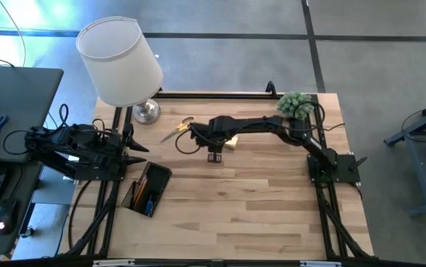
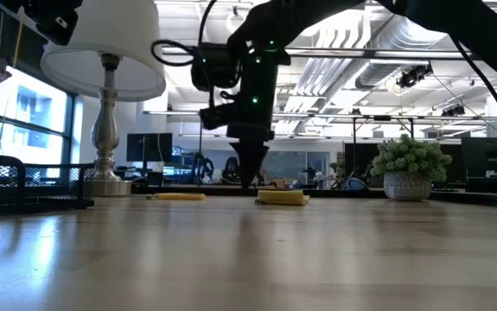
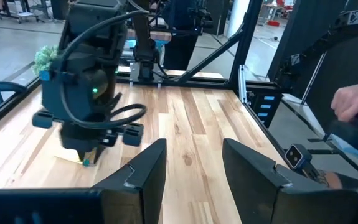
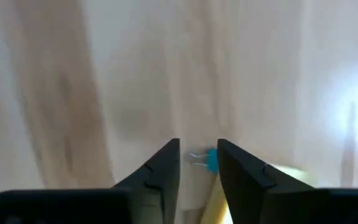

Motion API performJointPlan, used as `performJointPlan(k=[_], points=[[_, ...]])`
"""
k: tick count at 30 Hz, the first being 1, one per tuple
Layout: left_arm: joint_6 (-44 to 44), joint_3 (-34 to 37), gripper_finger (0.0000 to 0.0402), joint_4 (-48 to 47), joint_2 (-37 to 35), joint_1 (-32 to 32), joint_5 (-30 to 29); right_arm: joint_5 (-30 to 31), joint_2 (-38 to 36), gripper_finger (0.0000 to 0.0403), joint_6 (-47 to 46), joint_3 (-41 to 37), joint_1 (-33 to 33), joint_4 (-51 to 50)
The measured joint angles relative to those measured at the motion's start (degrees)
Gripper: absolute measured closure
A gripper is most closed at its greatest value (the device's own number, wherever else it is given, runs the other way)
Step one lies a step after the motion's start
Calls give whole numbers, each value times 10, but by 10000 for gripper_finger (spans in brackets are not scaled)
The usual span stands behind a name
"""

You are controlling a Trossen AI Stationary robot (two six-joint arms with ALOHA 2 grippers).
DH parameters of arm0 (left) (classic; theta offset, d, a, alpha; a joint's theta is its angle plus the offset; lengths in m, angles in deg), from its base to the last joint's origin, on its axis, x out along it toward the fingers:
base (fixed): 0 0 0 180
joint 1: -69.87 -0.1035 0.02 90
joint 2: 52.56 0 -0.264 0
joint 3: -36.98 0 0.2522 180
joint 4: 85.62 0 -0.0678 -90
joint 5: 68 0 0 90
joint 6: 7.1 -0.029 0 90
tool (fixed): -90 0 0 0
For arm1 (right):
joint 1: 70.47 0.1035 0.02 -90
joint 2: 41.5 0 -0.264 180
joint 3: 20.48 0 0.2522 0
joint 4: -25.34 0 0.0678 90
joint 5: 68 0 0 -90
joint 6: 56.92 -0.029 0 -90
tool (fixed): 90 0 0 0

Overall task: Pick and place office supplies into organizer
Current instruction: Put the blue binder clip into the black desk organizer

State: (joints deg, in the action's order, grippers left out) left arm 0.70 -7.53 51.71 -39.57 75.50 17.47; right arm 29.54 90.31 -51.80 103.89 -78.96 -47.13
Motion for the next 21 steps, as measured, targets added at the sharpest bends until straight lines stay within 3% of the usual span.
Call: performJointPlan(k=[6,10,21], points=[[3,0,257,0,0,0,11,-7,0,297,-19,0,-17,-4],[3,0,257,-2,0,0,11,-43,5,306,11,0,-24,-6],[3,0,257,-14,0,0,11,-44,11,308,79,0,-24,-25]])
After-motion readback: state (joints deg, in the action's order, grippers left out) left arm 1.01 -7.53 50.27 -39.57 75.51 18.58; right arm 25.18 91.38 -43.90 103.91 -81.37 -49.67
